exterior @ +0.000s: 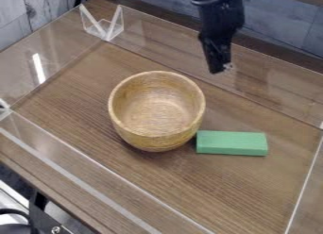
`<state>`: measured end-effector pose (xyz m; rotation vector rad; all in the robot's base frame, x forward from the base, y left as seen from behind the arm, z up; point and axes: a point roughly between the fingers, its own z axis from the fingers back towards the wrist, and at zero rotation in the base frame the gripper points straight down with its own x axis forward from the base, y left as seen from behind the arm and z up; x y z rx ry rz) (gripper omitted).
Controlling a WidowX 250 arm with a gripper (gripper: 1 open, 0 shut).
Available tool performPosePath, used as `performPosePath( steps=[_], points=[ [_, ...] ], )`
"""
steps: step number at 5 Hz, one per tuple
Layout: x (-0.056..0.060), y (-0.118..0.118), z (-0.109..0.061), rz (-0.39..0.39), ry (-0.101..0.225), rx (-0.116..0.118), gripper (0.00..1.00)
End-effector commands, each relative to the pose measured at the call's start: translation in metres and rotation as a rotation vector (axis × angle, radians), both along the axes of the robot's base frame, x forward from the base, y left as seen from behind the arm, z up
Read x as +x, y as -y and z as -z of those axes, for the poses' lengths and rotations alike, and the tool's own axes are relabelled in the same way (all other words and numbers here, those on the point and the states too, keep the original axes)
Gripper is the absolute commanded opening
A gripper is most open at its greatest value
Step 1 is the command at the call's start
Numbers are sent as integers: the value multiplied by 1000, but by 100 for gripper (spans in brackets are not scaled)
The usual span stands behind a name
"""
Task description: Move green stick from inside the wooden bowl to the table next to it
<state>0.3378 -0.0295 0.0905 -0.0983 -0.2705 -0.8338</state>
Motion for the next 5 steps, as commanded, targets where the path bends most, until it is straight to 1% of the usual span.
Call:
performPosePath(
  steps=[1,2,3,4,5],
  points=[
    [11,12,2,-26,29,-10,0],
    [21,24,14,-44,22,-17,0],
    [23,26,4,-69,30,-24,100],
    [23,26,-9,-99,39,-30,100],
    [21,25,-20,-48,68,-33,100]
  ],
)
